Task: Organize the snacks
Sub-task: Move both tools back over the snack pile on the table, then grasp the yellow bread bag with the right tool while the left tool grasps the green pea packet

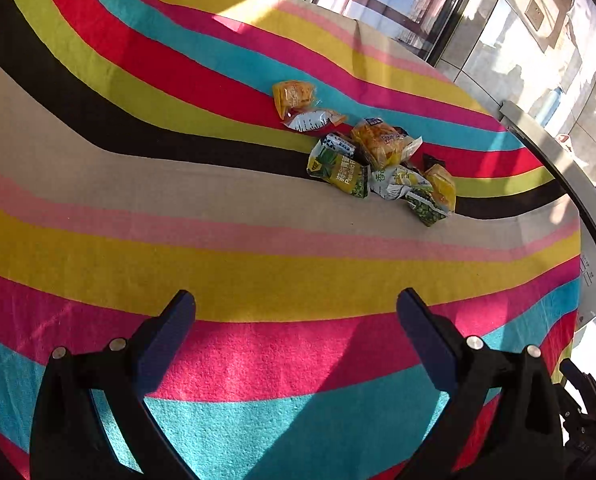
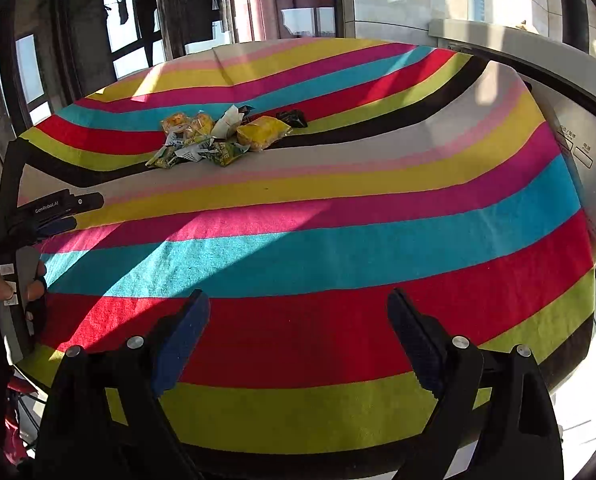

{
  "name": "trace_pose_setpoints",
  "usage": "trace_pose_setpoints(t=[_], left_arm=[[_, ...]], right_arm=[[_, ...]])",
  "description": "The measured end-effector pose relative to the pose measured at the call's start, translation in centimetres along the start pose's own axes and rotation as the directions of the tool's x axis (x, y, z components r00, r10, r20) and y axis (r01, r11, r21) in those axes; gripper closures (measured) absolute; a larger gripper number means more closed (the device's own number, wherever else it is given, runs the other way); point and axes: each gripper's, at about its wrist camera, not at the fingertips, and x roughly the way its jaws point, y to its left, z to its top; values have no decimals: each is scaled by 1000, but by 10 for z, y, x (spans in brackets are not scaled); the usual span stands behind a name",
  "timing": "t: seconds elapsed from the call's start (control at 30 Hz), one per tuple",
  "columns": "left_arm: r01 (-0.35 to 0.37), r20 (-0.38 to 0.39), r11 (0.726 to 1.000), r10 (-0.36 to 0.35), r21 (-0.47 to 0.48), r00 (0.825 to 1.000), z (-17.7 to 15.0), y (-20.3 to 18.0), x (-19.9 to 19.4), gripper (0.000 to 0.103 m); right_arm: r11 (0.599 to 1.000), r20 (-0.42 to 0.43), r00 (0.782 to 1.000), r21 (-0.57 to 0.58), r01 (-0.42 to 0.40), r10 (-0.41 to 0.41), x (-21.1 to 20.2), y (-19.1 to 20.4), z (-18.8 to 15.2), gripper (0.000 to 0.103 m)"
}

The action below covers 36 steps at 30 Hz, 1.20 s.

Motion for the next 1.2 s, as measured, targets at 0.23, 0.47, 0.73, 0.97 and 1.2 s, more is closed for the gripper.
trace_pose_setpoints(t=[0.23,0.47,0.73,0.97,1.2], left_arm=[[24,10,999,-24,33,1000,-5,-9,1,2],[47,-4,997,-47,63,999,-7,-15,5,2],[58,-17,996,-57,63,998,-8,-15,7,2],[57,-22,997,-55,61,998,-8,-16,9,2],[50,-28,997,-49,55,998,-8,-15,12,2]], right_arm=[[993,-19,1000,118,-11,14,88,-2,82,16],[949,-98,986,300,-100,135,171,-15,147,16],[944,-127,990,328,-18,63,217,7,177,15],[993,-137,990,117,1,15,212,28,172,59],[989,-71,994,125,-74,84,153,-7,136,66]])
